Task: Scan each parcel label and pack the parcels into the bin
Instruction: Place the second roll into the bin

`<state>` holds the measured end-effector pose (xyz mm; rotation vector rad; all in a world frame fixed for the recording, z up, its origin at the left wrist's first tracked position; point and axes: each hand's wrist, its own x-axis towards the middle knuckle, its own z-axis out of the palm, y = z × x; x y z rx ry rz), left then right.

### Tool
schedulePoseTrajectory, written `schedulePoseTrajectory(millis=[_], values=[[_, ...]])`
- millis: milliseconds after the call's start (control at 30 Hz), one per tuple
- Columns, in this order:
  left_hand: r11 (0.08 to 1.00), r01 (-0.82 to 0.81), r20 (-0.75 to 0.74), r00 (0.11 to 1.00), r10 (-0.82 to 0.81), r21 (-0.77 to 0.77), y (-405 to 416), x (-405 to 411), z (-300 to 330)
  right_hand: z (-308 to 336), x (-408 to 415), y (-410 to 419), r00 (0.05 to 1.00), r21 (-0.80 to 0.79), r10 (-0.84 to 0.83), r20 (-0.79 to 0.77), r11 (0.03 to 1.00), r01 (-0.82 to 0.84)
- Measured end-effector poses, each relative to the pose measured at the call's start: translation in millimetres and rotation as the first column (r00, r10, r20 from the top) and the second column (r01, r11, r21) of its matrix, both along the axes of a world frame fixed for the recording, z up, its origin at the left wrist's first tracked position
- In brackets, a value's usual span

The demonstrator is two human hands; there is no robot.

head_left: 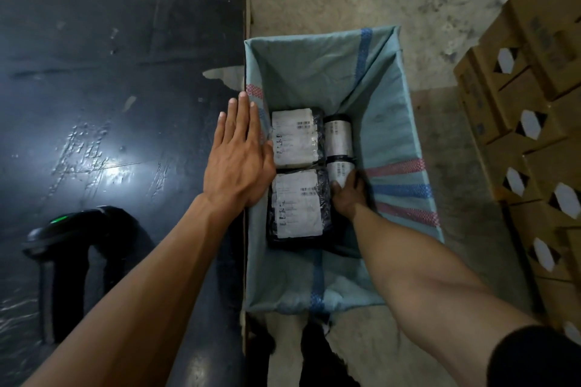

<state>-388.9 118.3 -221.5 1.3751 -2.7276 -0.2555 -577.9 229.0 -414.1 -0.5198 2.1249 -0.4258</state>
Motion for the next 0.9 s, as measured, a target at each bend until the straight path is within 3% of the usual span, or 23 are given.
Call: schedulePoseTrajectory(millis=[400, 500, 600, 700, 767, 900], values=[[0.999, 0.019, 0.027, 0.999, -0.020, 0.044, -2, 4, 7, 100, 5, 4, 0.953, -0.060, 0.227, -0.201, 0.968, -0.244], [0.986, -0.007, 0.006, 1.000, 0.006, 0.168, -1, 3, 22, 144, 25, 15, 0.952, -0.164, 0.198, -0.233, 0.957, -0.239], [0.940, 0.066, -0.114, 0.993, -0.029, 0.334, -9, 11, 50, 186, 53, 24, 0.954, -0.277, 0.131, -0.269, 0.938, -0.207], [0.969, 0.150, -0.295, 0.951, -0.087, 0.198, -15, 46, 81, 225, 85, 25, 0.950, -0.359, 0.074, -0.303, 0.915, -0.186], [0.992, 0.083, -0.396, 0.917, -0.041, 0.090, -19, 78, 98, 248, 111, 22, 0.937, -0.395, 0.062, -0.345, 0.896, -0.205], [0.995, -0.095, -0.519, 0.849, 0.096, 0.028, -31, 154, 123, 283, 172, 11, 0.910, -0.442, 0.069, -0.410, 0.857, -0.265]])
